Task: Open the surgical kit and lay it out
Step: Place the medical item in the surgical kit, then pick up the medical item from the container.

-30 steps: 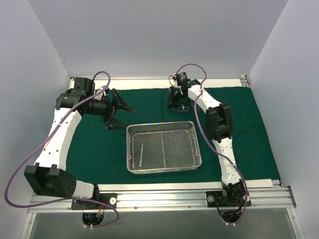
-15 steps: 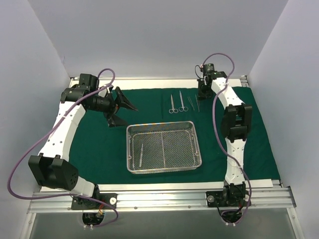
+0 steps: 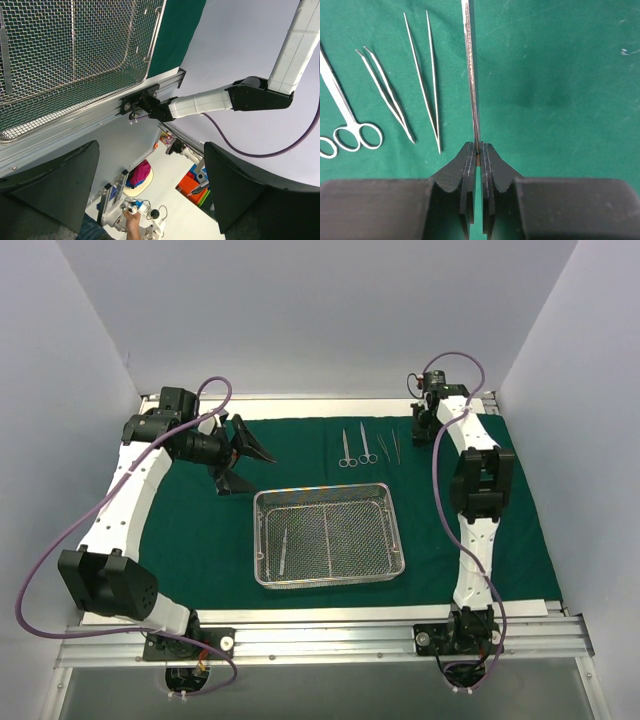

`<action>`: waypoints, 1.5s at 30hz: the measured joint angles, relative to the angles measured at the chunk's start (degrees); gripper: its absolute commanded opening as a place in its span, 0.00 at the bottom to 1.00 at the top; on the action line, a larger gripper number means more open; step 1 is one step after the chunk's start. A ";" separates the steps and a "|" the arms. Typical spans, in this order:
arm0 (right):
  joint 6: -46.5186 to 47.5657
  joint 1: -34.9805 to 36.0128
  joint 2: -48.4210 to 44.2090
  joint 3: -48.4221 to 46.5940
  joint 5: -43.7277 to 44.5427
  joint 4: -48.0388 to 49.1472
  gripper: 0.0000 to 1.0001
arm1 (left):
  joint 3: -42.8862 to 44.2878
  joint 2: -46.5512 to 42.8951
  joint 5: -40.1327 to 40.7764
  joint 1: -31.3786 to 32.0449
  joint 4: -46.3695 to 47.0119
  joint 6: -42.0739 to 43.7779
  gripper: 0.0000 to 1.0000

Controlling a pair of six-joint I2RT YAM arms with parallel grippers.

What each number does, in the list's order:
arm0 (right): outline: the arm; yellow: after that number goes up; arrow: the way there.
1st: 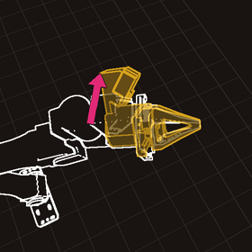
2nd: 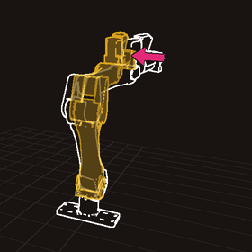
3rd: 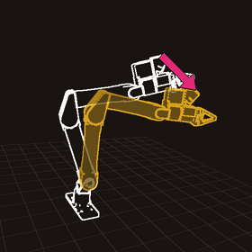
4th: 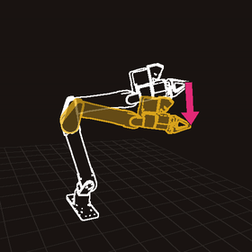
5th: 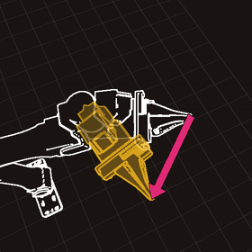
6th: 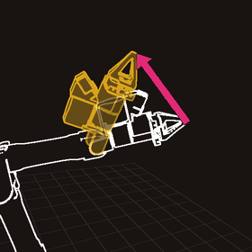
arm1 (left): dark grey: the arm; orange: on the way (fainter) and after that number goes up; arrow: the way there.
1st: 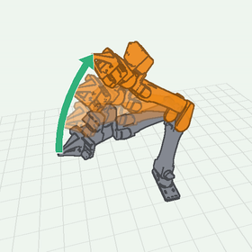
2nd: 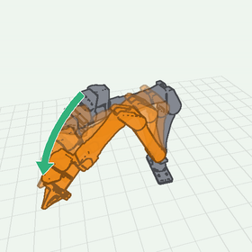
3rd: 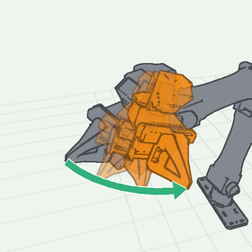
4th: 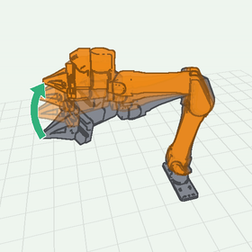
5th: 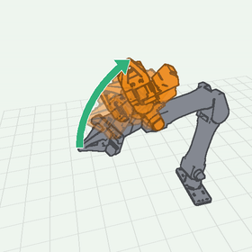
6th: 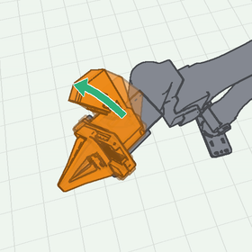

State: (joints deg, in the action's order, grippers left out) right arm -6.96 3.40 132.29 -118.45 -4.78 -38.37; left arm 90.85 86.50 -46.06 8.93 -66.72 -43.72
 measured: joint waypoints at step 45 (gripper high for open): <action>-7.21 1.36 -16.39 7.08 0.66 0.44 0.40 | 4.48 9.20 26.58 20.26 -7.21 10.36 0.85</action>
State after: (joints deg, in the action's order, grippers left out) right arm -14.17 4.75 115.90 -111.37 -4.12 -37.93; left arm 95.33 95.70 -19.49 29.19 -73.93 -33.36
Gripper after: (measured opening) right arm 0.393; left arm 0.855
